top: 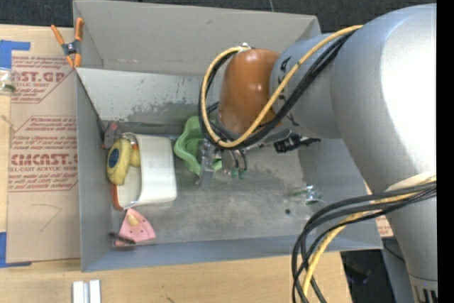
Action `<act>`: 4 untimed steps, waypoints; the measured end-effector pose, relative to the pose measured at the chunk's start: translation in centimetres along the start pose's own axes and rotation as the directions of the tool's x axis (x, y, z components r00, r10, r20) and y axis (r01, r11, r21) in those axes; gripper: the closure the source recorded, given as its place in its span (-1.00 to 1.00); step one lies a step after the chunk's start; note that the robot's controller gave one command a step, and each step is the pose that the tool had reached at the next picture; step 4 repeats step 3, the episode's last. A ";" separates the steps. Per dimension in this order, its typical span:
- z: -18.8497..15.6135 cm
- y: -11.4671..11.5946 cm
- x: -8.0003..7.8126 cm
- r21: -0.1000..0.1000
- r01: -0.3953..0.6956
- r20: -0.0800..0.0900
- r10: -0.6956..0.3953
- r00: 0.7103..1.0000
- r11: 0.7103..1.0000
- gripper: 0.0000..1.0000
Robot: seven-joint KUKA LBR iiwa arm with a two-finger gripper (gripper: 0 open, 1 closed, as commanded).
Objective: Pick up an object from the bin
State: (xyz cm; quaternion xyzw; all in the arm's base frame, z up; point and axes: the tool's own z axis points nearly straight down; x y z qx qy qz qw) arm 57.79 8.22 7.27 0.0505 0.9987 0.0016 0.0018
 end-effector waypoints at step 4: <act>-25.5 0.0 0.2 -0.002 -0.019 0.007 0.019 1.000 1.000 1.00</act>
Offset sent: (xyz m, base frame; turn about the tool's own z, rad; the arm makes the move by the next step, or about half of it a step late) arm 0.0000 0.0000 0.0000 0.0000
